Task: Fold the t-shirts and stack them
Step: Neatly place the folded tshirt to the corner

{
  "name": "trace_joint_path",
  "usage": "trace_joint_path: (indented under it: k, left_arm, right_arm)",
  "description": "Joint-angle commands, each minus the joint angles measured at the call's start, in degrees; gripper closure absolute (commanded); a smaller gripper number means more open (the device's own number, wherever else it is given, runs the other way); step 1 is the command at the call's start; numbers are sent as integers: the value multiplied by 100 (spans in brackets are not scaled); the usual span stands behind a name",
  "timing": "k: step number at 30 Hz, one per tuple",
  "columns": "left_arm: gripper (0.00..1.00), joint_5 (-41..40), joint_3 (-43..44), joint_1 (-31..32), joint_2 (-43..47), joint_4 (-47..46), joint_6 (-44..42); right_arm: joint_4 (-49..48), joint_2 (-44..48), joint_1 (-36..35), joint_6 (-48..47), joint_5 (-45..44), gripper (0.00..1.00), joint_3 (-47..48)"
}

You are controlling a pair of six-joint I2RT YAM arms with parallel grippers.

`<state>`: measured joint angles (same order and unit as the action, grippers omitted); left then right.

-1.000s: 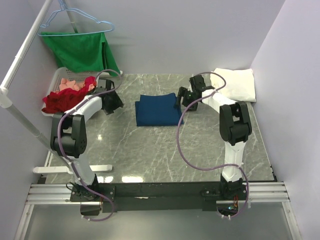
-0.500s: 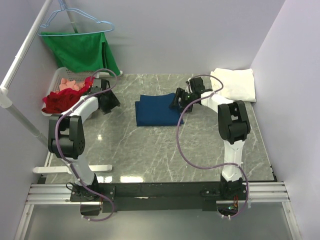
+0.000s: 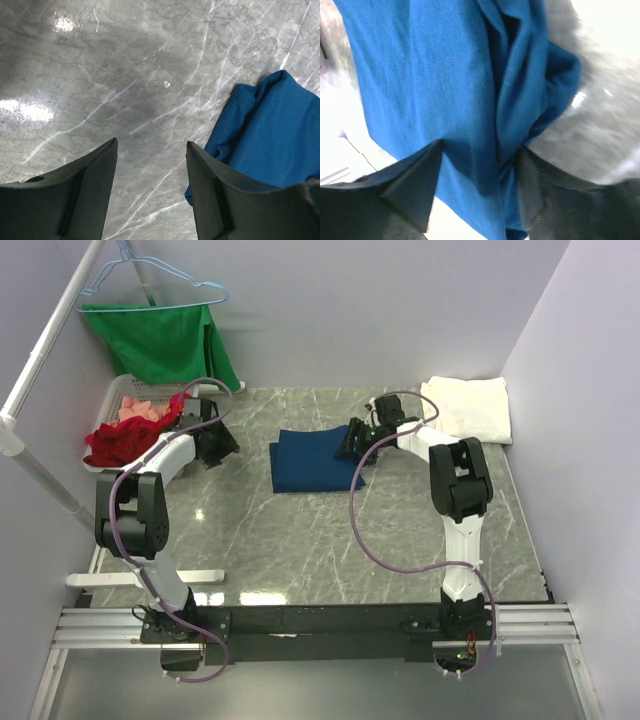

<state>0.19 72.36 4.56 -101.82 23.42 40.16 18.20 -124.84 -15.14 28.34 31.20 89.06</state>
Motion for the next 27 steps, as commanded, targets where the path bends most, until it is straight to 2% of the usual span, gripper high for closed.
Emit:
trace_joint_path:
  k: [1, 3, 5, 6, 8, 9, 12, 19, 20, 27]
  left_arm:
    - [38, 26, -46, -25, 338, -110, 0]
    - [38, 17, -64, -25, 364, -101, -8]
    - [38, -1, -108, -34, 400, -92, -26]
    - [38, 8, -117, -34, 426, -92, -26]
    - [38, -1, -160, -43, 479, -92, -43]
    - [38, -1, -178, -43, 496, -75, -44]
    - [38, -1, -231, -51, 567, -83, -52]
    - [38, -1, -275, -69, 646, -66, -114]
    - [38, -1, -275, -69, 655, -66, -114]
    - [38, -1, -257, -69, 655, -66, -175]
  right_arm:
    - [360, -462, -288, -223, 307, 39, 340]
    - [430, -541, -393, -267, 395, 43, 445]
    - [579, -638, -446, -302, 352, 53, 595]
    - [641, -647, -490, -311, 273, 63, 656]
    - [668, -647, -499, -294, 194, 75, 674]
    - [703, -639, -499, -294, 124, 87, 674]
    - [861, -560, -490, -337, -254, 100, 718]
    - [1423, -51, -490, -548, -1571, 100, 920]
    - [1493, 11, -490, -618, -2000, 100, 947]
    - [2284, 240, -289, -935, -3426, 100, 1561]
